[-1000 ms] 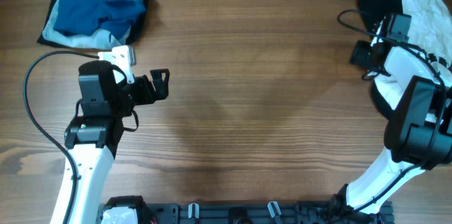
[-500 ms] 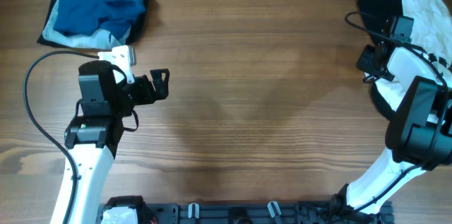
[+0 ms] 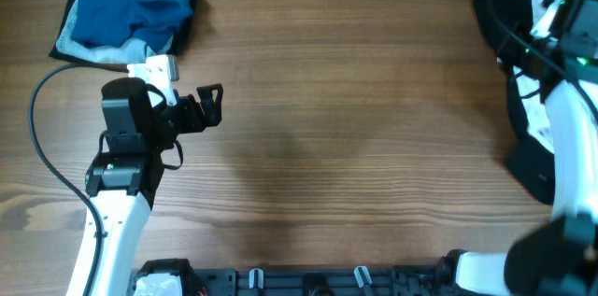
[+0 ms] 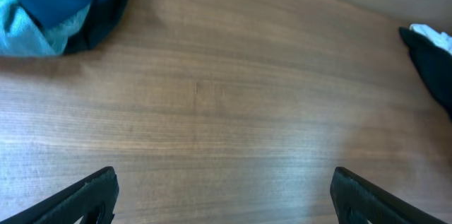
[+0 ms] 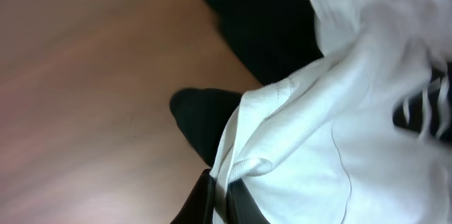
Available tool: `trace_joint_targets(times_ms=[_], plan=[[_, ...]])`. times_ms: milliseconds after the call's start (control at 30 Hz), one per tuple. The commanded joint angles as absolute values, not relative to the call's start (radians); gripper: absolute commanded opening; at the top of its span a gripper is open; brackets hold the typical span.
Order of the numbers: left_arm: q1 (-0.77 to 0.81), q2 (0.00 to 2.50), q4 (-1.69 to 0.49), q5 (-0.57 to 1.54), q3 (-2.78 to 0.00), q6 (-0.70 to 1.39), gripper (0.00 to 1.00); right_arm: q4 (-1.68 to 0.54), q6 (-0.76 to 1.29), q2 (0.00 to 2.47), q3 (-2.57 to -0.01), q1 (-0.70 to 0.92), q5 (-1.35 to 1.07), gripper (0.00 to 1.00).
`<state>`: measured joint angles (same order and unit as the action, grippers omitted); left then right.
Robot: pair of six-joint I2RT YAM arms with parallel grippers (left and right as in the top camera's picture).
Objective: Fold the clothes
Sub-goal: 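Grasp the white PUMA T-shirt with the right gripper, then drag the white T-shirt to the table center with the right gripper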
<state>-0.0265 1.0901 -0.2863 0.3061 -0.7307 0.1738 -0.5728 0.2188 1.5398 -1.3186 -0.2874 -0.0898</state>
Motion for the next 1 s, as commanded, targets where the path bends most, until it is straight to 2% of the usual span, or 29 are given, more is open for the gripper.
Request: trace_joint_targets(times_ms=[0,167,367,500,600,733,967], plan=[[-0.031,1.092,-0.243,0.325,-0.746,0.174,0.95,-0.57,0.186,1.423,-1.352,-0.179,-0.215,0.04],[-0.031,1.092,-0.224,0.325,-0.746,0.192,0.97,-0.571,0.183,1.419,-1.351,-0.054,-0.108,0.04],[-0.031,1.092,-0.239,0.325,-0.746,0.191,0.98,-0.604,0.184,1.449,-1.351,-0.072,-0.105,0.04],[-0.031,1.092,-0.236,0.324,-0.746,0.191,0.98,-0.593,0.183,1.449,-1.351,-0.07,-0.173,0.04],[-0.033,1.092,-0.204,0.311,-0.746,0.191,1.0,-0.542,0.183,1.449,-1.351,-0.038,-0.311,0.04],[-0.087,1.084,-0.16,0.302,-0.747,0.213,1.0,-0.466,0.187,1.449,-1.351,0.143,-0.394,0.04],[-0.231,1.085,-0.206,0.302,-0.746,0.218,0.99,-0.377,0.213,1.511,-1.351,0.614,-0.351,0.04]])
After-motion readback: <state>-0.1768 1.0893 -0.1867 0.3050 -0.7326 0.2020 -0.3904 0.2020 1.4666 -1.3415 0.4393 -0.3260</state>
